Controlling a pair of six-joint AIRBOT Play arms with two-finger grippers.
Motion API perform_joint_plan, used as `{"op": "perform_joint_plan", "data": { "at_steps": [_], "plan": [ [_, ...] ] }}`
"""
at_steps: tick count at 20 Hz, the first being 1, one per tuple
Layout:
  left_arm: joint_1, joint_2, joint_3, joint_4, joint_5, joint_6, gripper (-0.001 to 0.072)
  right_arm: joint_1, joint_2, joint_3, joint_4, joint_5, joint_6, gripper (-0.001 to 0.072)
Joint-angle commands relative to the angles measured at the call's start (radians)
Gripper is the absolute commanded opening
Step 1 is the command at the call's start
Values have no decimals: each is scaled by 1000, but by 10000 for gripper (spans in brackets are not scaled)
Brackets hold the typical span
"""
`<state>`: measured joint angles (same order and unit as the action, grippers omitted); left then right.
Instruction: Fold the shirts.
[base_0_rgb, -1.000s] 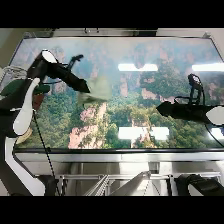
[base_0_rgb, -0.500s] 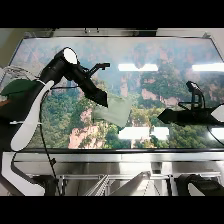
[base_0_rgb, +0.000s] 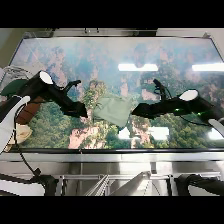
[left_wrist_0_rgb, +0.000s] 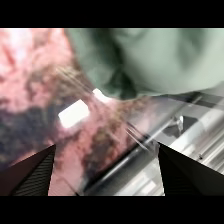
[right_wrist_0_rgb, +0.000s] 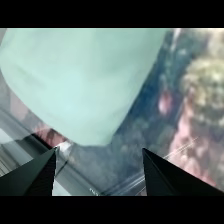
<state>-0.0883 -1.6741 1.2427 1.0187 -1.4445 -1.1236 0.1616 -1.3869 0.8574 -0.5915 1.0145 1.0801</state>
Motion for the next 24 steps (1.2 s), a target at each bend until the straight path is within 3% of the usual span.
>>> {"op": "perform_joint_plan", "data": {
  "at_steps": [1, 4, 5, 7, 8, 9, 10, 11, 12, 13, 14, 20, 24],
  "plan": [
    [13, -78, -63, -60, 82, 57, 707, 68, -161, 60, 48, 0, -34, 573],
    [-26, -192, 28, -186, 77, 87, 705, 99, -199, 68, 89, -25, -35, 574],
    [-43, -230, 71, -201, 48, 89, 630, 108, -203, 69, 100, -42, -37, 573],
    [-74, -286, 159, -210, -18, 91, 611, 125, -212, 77, 115, -49, -38, 573],
    [-88, -303, 191, -210, -36, 90, 611, 131, -219, 80, 133, -48, -44, 548],
    [-100, -317, 214, -208, -49, 90, 609, 135, -224, 81, 160, -48, -72, 403],
    [-113, -329, 233, -209, -61, 89, 492, 137, -226, 81, 187, -48, -96, 347],
    [-122, -337, 245, -209, -77, 90, 308, 138, -226, 81, 212, -48, -114, 345],
    [-123, -337, 246, -209, -81, 92, 123, 138, -226, 82, 235, -45, -132, 274],
    [-123, -337, 248, -212, -88, 102, 7, 138, -224, 82, 245, -45, -156, 50],
    [-122, -336, 248, -211, -100, 103, 14, 138, -224, 82, 251, -45, -175, 23],
    [-9, -207, 247, -246, -213, 109, 13, 35, -110, 82, 266, 8, -194, 22],
    [95, -21, 247, -415, -229, 132, 22, -140, 69, 82, 414, 123, -194, 22]
  ]
}}
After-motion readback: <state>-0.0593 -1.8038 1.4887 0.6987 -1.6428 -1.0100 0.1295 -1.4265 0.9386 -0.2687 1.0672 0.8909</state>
